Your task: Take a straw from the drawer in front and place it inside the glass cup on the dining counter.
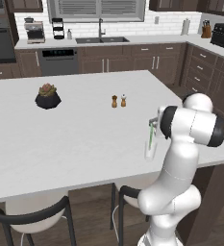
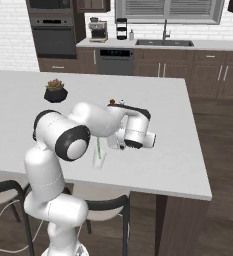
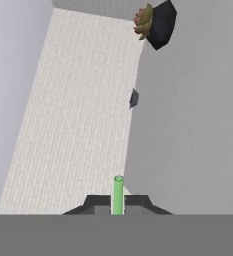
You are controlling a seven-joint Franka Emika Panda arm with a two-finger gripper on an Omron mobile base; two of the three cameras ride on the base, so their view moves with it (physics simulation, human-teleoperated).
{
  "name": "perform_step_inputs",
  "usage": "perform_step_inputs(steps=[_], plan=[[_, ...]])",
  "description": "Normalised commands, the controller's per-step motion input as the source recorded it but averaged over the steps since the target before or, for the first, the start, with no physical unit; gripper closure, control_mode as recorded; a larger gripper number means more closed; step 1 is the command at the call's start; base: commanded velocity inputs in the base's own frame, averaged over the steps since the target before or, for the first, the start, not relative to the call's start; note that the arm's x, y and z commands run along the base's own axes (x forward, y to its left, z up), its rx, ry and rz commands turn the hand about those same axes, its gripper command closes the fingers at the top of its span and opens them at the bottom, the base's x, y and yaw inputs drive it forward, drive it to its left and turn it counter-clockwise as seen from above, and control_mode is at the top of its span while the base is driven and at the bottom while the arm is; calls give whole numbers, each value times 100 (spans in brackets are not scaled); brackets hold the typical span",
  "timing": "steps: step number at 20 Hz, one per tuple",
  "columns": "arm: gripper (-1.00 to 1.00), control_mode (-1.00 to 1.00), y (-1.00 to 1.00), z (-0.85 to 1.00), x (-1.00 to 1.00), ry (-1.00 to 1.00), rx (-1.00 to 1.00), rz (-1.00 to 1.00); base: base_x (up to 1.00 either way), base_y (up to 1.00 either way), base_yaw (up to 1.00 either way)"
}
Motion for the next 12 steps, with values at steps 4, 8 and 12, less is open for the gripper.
perform_step_inputs(steps=[4,8,12], plan=[[100,-100,0,-34,0,0,0,0,0,0,0],[100,-100,4,-22,0,0,0,0,0,0,0],[-100,-100,15,-2,-6,-2,0,0,0,0,0]])
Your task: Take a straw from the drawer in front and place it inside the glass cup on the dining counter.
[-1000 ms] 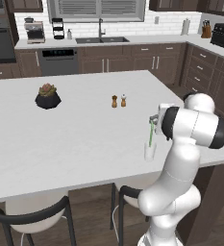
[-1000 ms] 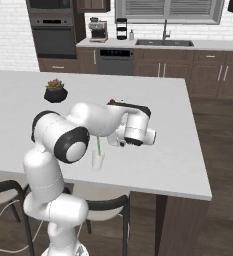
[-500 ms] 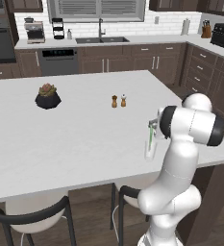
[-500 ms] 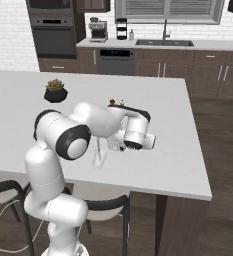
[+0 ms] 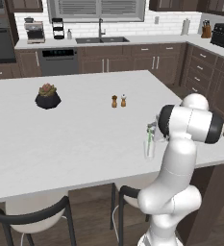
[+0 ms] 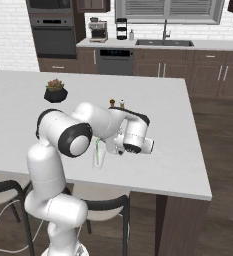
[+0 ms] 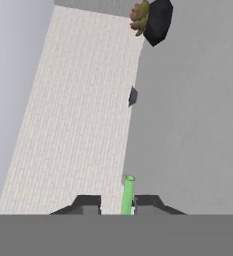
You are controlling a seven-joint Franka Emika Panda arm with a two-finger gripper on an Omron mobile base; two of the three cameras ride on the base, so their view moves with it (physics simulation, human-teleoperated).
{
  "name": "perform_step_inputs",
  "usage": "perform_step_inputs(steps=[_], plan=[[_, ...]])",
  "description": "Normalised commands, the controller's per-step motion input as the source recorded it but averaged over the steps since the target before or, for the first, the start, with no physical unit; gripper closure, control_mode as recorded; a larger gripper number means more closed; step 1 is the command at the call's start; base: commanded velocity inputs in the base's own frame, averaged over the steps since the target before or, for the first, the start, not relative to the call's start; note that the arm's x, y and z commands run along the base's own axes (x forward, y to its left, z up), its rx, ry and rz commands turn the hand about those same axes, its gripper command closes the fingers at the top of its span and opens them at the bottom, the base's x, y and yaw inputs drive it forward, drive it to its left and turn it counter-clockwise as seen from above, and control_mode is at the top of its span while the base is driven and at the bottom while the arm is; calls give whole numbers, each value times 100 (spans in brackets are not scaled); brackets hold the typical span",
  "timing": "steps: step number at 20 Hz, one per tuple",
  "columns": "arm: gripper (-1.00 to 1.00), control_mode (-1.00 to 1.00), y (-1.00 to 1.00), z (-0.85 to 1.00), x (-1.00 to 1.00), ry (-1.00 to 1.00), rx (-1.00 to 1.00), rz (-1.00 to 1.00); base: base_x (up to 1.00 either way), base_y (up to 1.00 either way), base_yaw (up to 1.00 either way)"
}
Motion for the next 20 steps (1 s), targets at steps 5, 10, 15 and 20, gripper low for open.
perform_step_inputs(steps=[5,10,15,20], plan=[[-100,-100,4,0,-5,-6,0,0,0,0,0],[-100,-100,0,0,-14,-11,-1,0,0,0,0],[-100,-100,0,0,-38,-15,-3,0,0,0,0],[-100,-100,0,0,-55,-17,-5,0,0,0,0]])
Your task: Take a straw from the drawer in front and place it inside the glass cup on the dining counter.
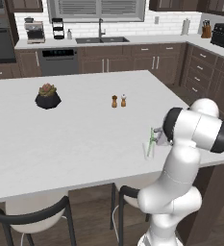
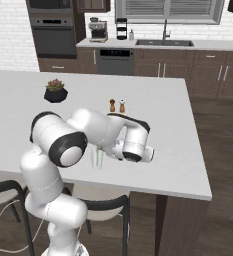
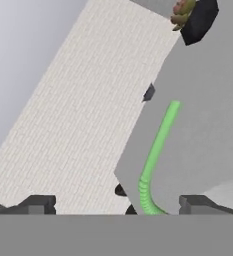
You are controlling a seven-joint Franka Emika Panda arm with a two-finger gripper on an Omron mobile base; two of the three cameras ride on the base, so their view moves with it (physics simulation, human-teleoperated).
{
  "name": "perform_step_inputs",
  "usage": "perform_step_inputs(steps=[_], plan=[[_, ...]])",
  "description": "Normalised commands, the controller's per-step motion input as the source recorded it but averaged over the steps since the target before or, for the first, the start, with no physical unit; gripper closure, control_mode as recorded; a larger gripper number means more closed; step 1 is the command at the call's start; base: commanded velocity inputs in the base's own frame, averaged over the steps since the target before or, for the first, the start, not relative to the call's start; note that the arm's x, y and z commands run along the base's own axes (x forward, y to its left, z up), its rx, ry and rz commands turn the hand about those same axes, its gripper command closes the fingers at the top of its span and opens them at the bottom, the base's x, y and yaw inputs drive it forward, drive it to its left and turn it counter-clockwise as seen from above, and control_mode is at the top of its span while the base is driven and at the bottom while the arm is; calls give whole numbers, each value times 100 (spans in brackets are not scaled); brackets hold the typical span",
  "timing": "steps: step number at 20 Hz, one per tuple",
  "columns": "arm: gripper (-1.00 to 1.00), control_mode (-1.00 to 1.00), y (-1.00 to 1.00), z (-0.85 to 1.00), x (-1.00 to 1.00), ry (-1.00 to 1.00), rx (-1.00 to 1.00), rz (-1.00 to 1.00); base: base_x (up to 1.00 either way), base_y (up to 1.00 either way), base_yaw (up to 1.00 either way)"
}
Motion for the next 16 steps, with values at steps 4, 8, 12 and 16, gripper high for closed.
perform_step_inputs(steps=[4,8,12,16], plan=[[-100,-100,0,0,-31,-15,-5,0,0,0,0],[-100,-100,0,0,-6,-14,-5,0,0,0,0],[-100,-100,0,0,0,-14,-8,-1,0,0,0],[-100,-100,0,0,0,-10,-14,-5,0,0,0]])
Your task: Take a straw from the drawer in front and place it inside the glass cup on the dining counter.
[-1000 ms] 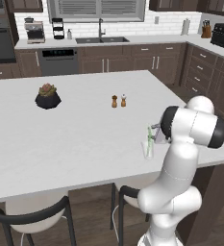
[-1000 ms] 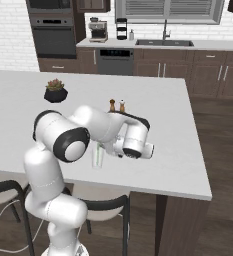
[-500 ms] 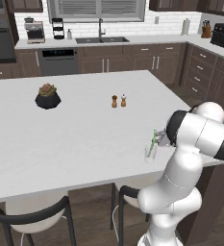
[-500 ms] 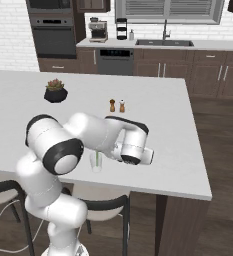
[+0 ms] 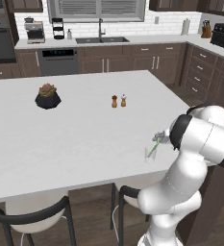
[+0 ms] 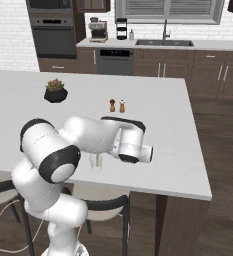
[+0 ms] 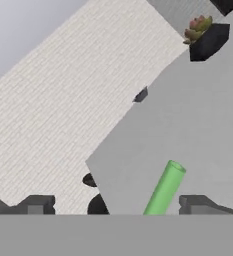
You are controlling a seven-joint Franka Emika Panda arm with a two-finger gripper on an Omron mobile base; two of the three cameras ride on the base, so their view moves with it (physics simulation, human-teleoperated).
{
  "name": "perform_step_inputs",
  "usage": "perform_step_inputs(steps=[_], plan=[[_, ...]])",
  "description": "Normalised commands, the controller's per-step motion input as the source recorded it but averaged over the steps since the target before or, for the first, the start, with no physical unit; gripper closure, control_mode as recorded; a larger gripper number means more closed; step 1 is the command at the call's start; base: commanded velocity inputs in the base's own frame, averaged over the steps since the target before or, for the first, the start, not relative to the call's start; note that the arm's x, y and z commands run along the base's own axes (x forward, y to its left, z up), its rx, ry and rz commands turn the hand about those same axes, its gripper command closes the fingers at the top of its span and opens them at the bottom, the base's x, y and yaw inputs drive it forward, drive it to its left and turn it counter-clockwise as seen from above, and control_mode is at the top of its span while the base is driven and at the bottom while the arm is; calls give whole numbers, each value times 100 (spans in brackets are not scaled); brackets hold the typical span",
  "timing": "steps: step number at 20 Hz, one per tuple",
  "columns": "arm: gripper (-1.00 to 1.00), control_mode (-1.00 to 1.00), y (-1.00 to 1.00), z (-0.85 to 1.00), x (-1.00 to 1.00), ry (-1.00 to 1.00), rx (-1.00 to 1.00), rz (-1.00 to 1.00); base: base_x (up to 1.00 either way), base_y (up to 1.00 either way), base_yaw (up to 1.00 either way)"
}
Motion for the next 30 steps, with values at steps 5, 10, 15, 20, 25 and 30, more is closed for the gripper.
perform_step_inputs(steps=[5,10,15,20,25,30], plan=[[-100,-100,0,1,0,-6,-17,-9,0,0,0],[-100,-100,0,3,0,-2,-24,-16,0,0,0],[-100,-100,0,18,0,0,-22,-22,0,0,0],[-100,-100,0,30,-13,1,-19,-27,0,0,0],[-100,-100,0,35,-66,4,-14,-27,0,0,0],[-100,-100,1,60,-83,8,-13,-24,0,0,0]])
